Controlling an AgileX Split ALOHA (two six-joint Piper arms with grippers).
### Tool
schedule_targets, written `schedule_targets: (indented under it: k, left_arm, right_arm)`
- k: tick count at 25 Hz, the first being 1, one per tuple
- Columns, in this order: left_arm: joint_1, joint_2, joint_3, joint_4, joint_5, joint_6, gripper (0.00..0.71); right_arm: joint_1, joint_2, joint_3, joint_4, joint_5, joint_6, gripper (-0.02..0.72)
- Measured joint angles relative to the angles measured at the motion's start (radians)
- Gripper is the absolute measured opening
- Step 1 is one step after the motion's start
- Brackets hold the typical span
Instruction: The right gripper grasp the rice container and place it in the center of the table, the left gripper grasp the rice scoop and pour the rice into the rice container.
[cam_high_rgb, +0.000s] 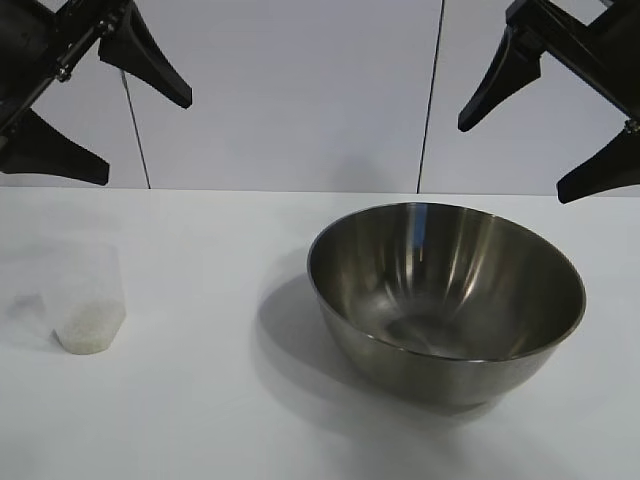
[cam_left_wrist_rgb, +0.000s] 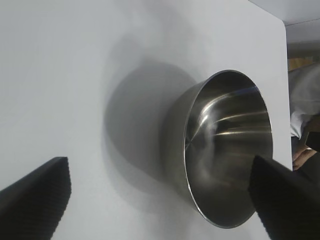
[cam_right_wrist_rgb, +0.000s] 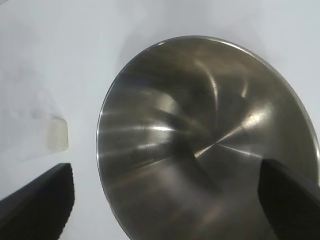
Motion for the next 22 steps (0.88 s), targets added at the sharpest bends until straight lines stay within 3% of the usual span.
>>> schedule_targets:
  k: [12, 15, 17, 20, 22]
  left_arm:
    - [0.000, 0.000, 0.000, 0.000, 0.000, 0.000, 0.694]
    - [0.000, 0.000, 0.000, 0.000, 0.000, 0.000, 0.694]
    - [0.000, 0.000, 0.000, 0.000, 0.000, 0.000, 0.694]
    - [0.000, 0.000, 0.000, 0.000, 0.000, 0.000, 0.694]
    - [0.000, 0.000, 0.000, 0.000, 0.000, 0.000, 0.694]
  right_arm:
    - [0.000, 0.000, -0.005, -0.016, -0.002, -0.016, 0.694]
    - [0.000, 0.000, -0.041, -0.095, 0.061, -0.027, 0.694]
    - [0.000, 0.000, -0.079, -0.191, 0.104, -0.012, 0.694]
    - [0.000, 0.000, -0.126, -0.361, 0.144, 0.065, 0.694]
    - [0.000, 0.000, -0.135, -0.442, 0.156, 0.112, 0.694]
